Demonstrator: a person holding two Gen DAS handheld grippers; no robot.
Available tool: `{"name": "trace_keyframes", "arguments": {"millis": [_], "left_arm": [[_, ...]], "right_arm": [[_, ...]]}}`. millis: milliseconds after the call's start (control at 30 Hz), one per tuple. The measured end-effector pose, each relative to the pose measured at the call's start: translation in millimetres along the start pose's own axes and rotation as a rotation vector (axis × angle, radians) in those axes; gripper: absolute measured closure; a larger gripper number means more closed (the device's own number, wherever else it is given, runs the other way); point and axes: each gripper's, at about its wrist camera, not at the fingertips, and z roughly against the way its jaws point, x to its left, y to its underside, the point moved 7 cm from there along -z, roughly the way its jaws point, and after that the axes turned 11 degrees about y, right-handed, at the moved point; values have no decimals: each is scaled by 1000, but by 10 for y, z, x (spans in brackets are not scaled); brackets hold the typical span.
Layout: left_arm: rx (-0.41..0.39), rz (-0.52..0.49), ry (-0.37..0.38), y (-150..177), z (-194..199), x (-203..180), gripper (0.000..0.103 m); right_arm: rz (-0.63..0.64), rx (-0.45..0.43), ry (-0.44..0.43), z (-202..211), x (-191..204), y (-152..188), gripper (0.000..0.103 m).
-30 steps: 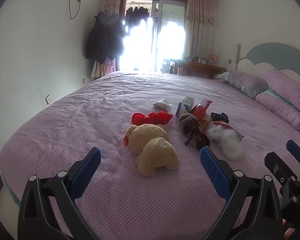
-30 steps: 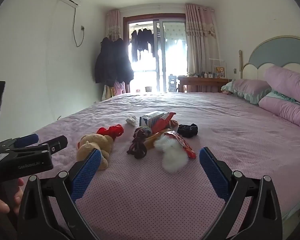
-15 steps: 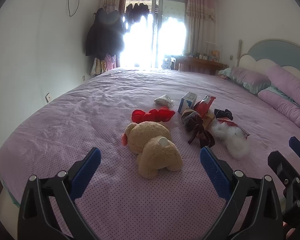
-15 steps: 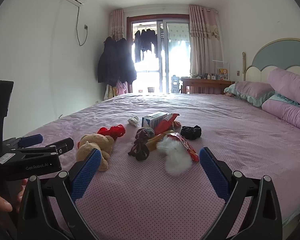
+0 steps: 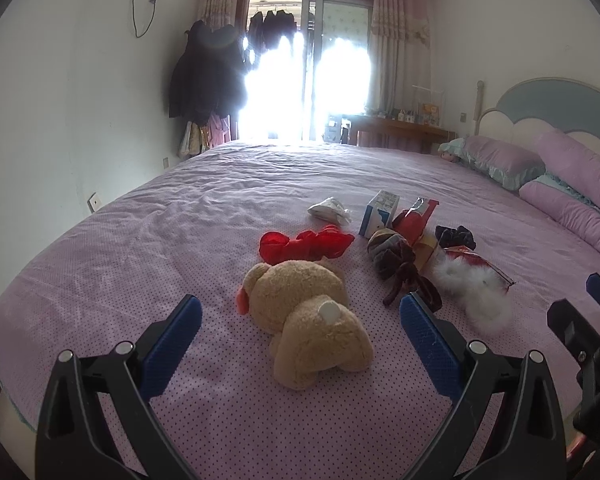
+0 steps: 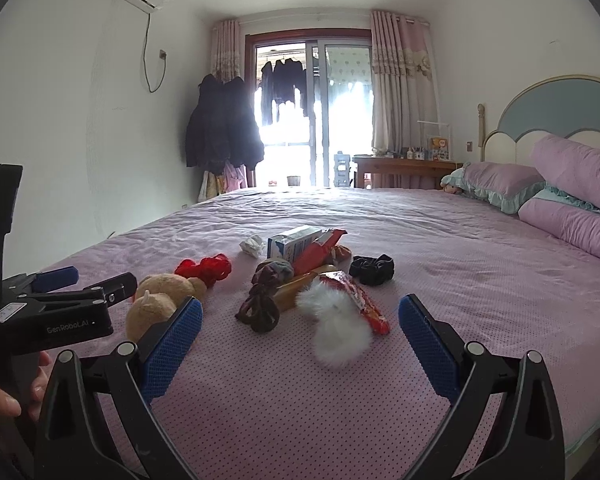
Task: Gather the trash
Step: 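Move both grippers toward the items on the bed, then grasp the tan teddy bear with the left gripper while the right gripper grasps the white fluffy toy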
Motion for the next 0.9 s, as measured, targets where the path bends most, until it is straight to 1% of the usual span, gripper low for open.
{"name": "trace_keyframes", "arguments": {"millis": [100, 300, 500, 900], "left_arm": [[-6, -14, 6, -33, -35, -69, 4], [13, -28, 12, -50, -184, -124, 4], [30, -21, 10, -41, -302, -111, 4], [48, -25, 13, -29, -420, -99, 4]], "right_arm": [[-5, 4, 4, -73, -25, -12, 8], [-3, 7, -15, -133, 9, -18, 8], [6, 11, -26, -183, 59, -10, 8], [16, 52, -27, -348, 123, 54, 8]]}}
